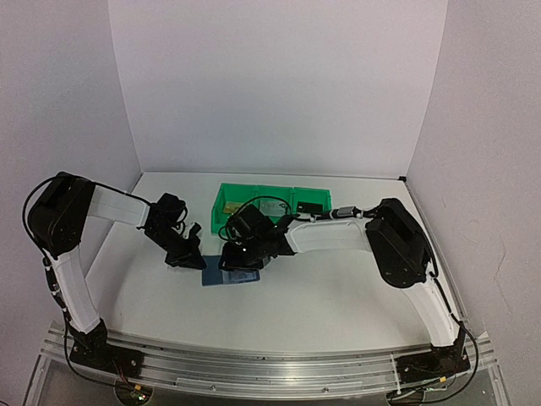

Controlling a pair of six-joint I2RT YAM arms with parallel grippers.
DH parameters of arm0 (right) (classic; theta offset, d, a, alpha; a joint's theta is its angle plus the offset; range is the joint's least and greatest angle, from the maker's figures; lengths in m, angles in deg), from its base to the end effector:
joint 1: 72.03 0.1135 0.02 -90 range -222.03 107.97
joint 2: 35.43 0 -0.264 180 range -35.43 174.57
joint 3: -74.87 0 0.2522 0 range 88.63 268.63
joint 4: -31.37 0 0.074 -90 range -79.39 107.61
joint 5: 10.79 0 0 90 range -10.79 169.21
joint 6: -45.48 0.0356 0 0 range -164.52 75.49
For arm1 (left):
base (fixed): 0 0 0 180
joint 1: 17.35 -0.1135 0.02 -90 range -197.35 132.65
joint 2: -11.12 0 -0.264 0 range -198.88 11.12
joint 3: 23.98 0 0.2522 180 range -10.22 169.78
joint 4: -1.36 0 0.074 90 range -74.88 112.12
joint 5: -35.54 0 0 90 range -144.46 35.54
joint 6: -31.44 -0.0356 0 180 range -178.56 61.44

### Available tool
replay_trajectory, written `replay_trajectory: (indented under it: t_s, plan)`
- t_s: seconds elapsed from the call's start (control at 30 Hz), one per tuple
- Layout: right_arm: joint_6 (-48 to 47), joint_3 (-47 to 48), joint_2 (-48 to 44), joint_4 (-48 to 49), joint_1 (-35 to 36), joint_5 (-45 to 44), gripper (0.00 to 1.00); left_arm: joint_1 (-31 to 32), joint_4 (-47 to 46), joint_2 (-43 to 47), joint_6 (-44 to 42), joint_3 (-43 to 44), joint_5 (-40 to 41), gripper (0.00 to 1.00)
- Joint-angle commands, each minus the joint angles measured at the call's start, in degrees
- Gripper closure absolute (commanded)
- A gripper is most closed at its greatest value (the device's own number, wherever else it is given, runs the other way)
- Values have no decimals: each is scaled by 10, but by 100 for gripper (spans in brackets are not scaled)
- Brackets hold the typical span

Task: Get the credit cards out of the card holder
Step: Remove the credit card from the card holder.

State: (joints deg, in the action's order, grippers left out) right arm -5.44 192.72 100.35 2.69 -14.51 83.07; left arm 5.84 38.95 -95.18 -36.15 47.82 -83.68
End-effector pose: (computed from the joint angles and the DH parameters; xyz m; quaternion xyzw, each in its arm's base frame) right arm 0.2796 0.4436 0.1404 -0.1611 0.9146 0.2967 0.2224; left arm 0.3004 -0.1476 0.1241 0.0458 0.9556 -0.2881 0.0423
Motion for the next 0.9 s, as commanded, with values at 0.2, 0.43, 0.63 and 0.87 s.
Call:
replay_trajectory:
  t_s: [0.2,0.43,0.63,0.87]
  plan:
    - [-3,-33,-52,-15,4,-96,59,2,5,-14,-7,0,25,100]
    - [-11,-18,-74,-72,3,-175,53,2,6,-16,-7,1,29,100]
    - [12,-22,-39,-74,3,-137,51,2,9,-13,-9,1,35,100]
    - [13,-16,-25,-73,4,-110,53,2,10,-13,-9,3,35,100]
